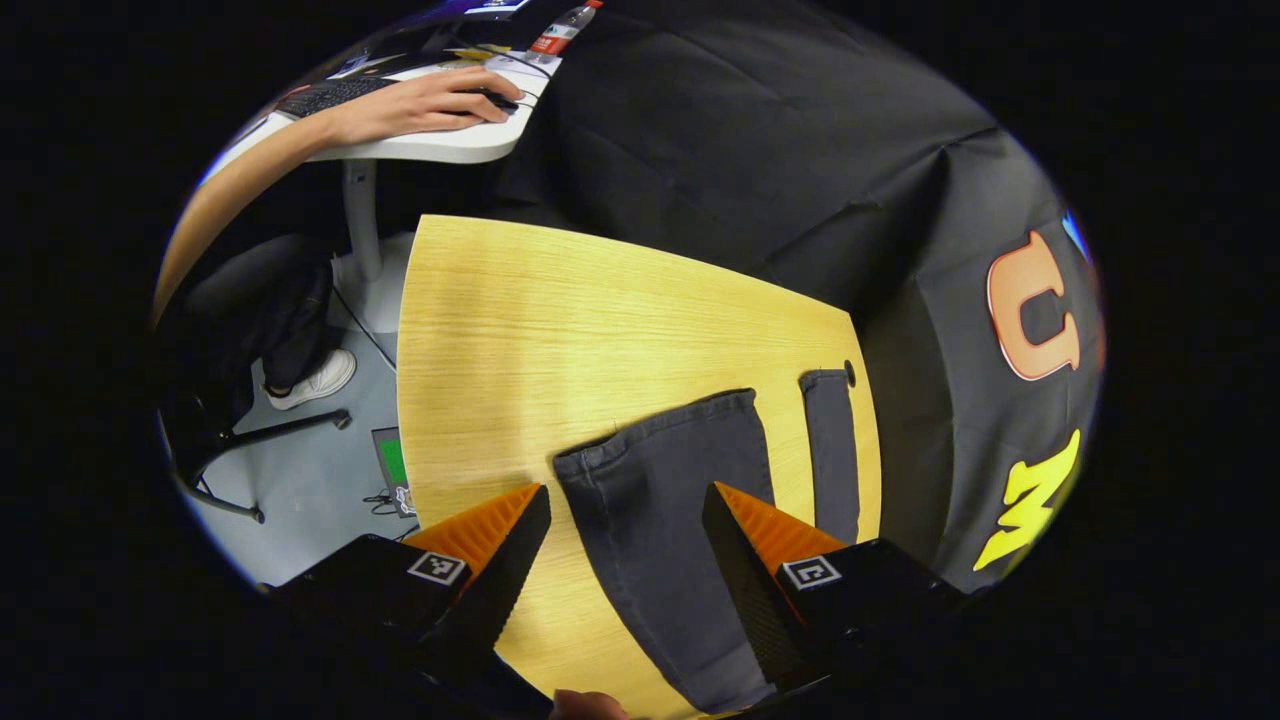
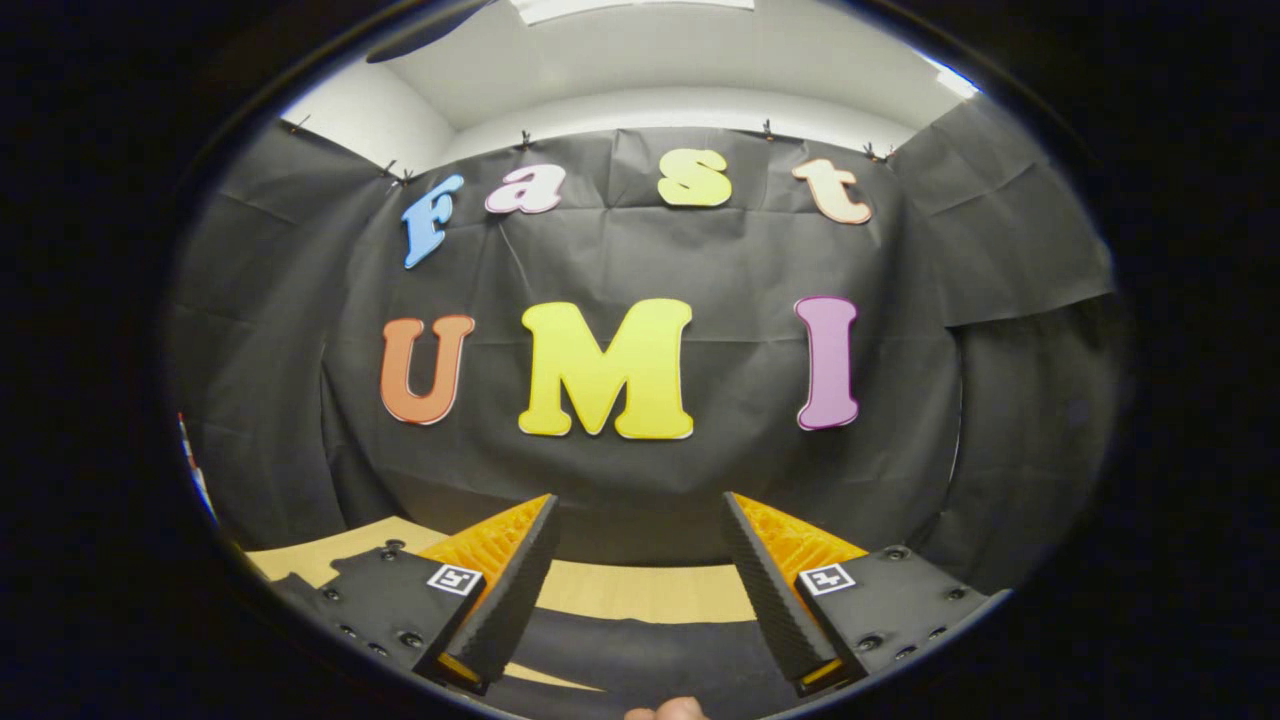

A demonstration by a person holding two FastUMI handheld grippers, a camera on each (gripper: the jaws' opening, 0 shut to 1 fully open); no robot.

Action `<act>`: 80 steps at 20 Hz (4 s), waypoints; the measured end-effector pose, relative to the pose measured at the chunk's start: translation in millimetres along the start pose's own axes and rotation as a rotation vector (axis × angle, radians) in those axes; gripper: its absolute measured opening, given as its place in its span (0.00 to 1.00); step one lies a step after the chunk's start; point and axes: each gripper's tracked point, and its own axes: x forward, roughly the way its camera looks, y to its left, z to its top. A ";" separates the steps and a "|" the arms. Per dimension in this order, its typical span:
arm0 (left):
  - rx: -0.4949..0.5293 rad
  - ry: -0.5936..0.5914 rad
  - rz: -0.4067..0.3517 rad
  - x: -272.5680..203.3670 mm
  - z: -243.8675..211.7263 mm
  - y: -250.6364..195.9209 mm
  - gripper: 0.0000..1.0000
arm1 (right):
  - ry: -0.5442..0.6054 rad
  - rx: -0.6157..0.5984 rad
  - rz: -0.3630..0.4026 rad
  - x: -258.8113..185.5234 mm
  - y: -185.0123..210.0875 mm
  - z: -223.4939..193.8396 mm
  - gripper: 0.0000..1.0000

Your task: Grasp the waist and the cuffs of the jeans and fold them to make the two legs overlap; first hold the waist and fold one-third of the jeans toward the cuffs, then hold the cuffs and fold the remaining one-third in the same direction to finish folding.

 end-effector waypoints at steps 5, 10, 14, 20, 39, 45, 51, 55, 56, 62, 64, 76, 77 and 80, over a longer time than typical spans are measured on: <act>0.022 0.002 0.021 14.7 2.1 -3.1 0.99 | 0.000 -0.020 -0.001 -2.9 0.0 -0.4 0.99; 0.031 0.018 0.034 20.4 4.1 -7.6 1.00 | 0.027 0.001 -0.037 -1.1 -10.3 -9.2 0.99; 0.011 0.046 0.074 24.6 5.9 0.0 0.86 | 0.074 0.025 -0.069 1.2 -24.7 -25.8 0.99; -0.021 0.041 0.100 32.5 7.4 8.3 0.27 | 0.149 0.102 -0.148 5.9 -74.1 -49.4 0.99; -0.005 0.034 0.111 37.6 8.1 4.0 0.04 | 1.143 0.899 -0.738 -102.7 -261.7 -344.7 0.97; -0.019 0.031 0.113 36.0 7.8 3.7 0.04 | 1.142 0.891 -0.720 -88.5 -260.2 -365.3 0.94; -0.034 0.031 0.119 37.4 8.1 2.5 0.04 | 1.053 0.993 -0.733 -100.3 -271.2 -366.3 0.12; -0.122 0.059 0.090 36.2 8.4 -1.2 0.04 | 1.015 1.023 -0.699 -97.4 -270.3 -356.5 0.01; -0.142 0.063 0.084 33.6 9.6 -3.7 0.04 | 0.990 1.031 -0.690 -92.9 -270.4 -350.3 0.01; -0.278 0.106 -0.063 18.2 24.4 -64.1 0.04 | 0.862 1.072 -0.576 -48.4 -259.6 -301.2 0.01; -0.261 0.101 -0.099 16.8 33.6 -93.4 0.04 | 0.803 1.095 -0.532 -26.2 -255.8 -286.1 0.00; -0.232 0.129 -0.092 92.6 59.4 -240.9 0.04 | 0.727 1.160 -0.473 106.5 -251.6 -273.3 0.01; -0.229 0.127 -0.085 100.1 60.3 -249.1 0.04 | 0.724 1.162 -0.475 116.8 -252.6 -274.3 0.01; -0.204 0.130 -0.079 125.3 63.9 -280.2 0.03 | 0.724 1.138 -0.479 147.7 -255.9 -278.7 0.01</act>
